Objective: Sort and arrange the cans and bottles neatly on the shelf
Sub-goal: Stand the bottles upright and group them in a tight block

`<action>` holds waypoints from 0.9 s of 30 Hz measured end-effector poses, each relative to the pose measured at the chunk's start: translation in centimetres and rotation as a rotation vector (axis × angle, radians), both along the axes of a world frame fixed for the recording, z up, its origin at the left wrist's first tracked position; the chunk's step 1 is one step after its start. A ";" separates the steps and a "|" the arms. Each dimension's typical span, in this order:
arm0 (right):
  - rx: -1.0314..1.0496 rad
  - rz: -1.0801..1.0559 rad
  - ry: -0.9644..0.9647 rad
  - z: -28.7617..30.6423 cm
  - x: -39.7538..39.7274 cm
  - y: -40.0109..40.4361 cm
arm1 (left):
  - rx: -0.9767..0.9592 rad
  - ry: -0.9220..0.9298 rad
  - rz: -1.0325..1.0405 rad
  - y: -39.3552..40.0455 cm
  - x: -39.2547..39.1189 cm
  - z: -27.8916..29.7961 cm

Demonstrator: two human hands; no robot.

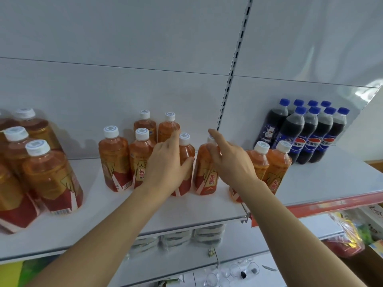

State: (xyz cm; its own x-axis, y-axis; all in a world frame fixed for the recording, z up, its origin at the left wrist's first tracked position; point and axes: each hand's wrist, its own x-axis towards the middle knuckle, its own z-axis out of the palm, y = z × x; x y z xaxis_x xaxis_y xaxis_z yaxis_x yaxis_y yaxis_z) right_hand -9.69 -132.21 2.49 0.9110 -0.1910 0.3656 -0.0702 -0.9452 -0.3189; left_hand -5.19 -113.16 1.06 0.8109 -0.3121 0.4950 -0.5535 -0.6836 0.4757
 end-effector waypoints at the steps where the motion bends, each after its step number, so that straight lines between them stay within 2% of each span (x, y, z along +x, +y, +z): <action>1: -0.020 -0.005 0.010 0.1 -0.1 -0.1 | 0.032 -0.011 0.005 0.1 0.0 0.0; 6: -0.220 -0.022 0.004 1.2 -0.9 -0.3 | 0.217 -0.157 0.103 0.5 -0.9 0.4; 9: -0.272 -0.111 -0.144 1.9 -1.4 0.6 | 0.226 -0.279 0.136 1.0 -1.4 0.8; 11: -0.303 -0.095 -0.261 2.3 -1.7 1.4 | 0.226 -0.334 0.154 1.5 -1.9 1.1; 13: -0.352 -0.037 -0.313 2.3 -1.8 2.4 | 0.249 -0.353 0.189 2.6 -2.3 1.2; 18: -0.341 0.165 -0.234 1.5 -1.1 5.6 | 0.334 -0.333 0.274 7.0 -3.1 1.7; 22: -0.260 0.319 -0.328 1.1 -1.0 9.5 | 0.323 -0.321 0.326 11.3 -4.2 2.0; 27: -0.259 0.469 -0.360 1.1 -0.8 15.9 | 0.276 -0.289 0.368 17.8 -5.7 2.3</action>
State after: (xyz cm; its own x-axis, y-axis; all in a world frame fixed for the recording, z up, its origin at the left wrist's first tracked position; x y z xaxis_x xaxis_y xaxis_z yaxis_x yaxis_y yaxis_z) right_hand -10.53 -116.29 3.56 0.6877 0.3334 0.6449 0.4383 -0.8988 -0.0027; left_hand -10.92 -95.39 3.40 0.7341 -0.1829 0.6539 -0.3353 -0.9351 0.1149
